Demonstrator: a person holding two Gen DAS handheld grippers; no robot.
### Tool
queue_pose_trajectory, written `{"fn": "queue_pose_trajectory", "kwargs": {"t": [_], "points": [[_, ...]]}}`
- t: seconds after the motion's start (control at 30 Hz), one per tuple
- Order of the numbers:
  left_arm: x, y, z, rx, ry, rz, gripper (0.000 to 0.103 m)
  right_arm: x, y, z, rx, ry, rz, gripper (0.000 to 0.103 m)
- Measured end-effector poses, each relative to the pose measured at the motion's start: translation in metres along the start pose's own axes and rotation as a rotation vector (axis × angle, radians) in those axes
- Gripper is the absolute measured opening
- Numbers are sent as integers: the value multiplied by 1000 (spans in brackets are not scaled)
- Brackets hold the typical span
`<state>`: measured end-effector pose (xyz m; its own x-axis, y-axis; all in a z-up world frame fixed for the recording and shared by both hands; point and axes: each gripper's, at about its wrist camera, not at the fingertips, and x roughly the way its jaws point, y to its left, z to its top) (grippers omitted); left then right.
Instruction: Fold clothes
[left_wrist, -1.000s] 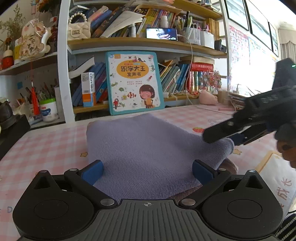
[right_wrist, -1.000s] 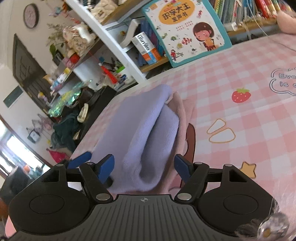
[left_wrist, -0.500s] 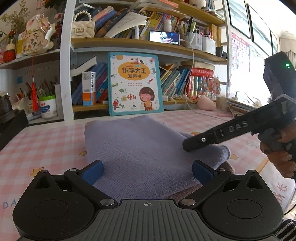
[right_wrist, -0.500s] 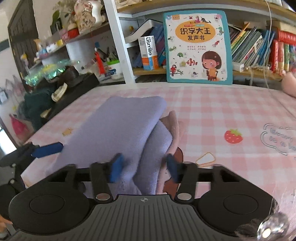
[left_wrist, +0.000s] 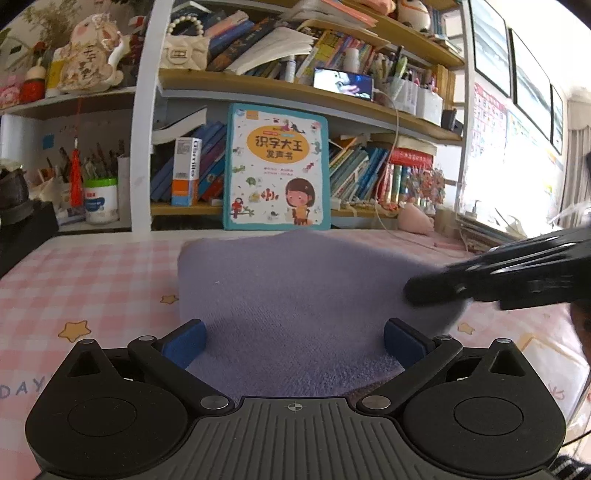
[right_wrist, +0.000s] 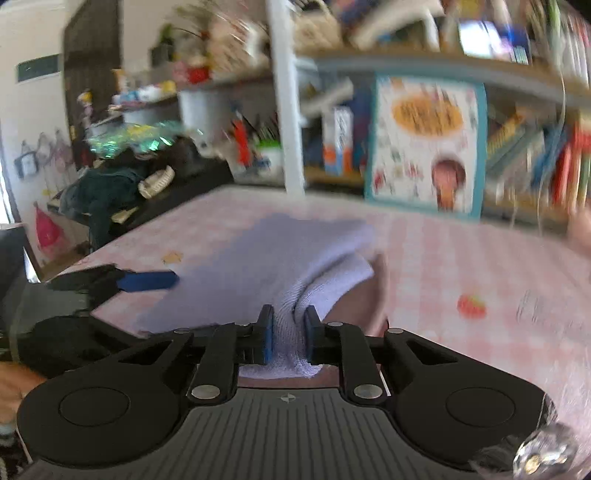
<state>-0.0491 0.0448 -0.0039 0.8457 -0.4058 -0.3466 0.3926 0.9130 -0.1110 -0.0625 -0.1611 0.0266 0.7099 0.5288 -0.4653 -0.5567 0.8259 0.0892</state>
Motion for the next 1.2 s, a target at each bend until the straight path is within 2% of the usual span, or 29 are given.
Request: {"fn": "queue_pose_trajectory", "kwargs": {"t": [0.03,0.1,0.2,0.27,0.37,0.4,0.63,0.8,0.87,0.97,1.03,1.1,1.13,1.2], "points": [[0,2,0,-12,1,-3,103,-3,5,0,-15,-10,-2,15],[1,4,0,-26,7,-6,103,3,-1,-8,21,36,2,15],[2,4,0,-28,14,-4,103,22,-27,-25,163,133,27,21],[3,4,0,-28,16,0,103,23,-34,-25,207,128,49,24],[4,4,0,-29,19,6,103,24,-42,-21,267,116,76,46],[4,4,0,-29,20,7,103,26,-47,-19,294,110,93,48],[4,3,0,-23,22,12,103,59,-94,-1,532,92,145,51],[4,3,-1,-22,23,14,103,92,-118,18,603,123,152,50],[5,2,-1,-21,24,16,103,97,-119,24,595,138,140,48],[5,2,0,-19,27,19,103,91,-102,35,457,115,84,25],[5,3,0,-26,29,25,103,71,-73,44,275,6,28,20],[6,5,0,-39,31,29,103,49,-49,47,113,-129,-11,19],[6,6,0,-43,31,26,103,42,-45,47,75,-158,-38,19],[6,6,0,-39,31,23,103,31,-39,48,13,-205,-89,29]]}}
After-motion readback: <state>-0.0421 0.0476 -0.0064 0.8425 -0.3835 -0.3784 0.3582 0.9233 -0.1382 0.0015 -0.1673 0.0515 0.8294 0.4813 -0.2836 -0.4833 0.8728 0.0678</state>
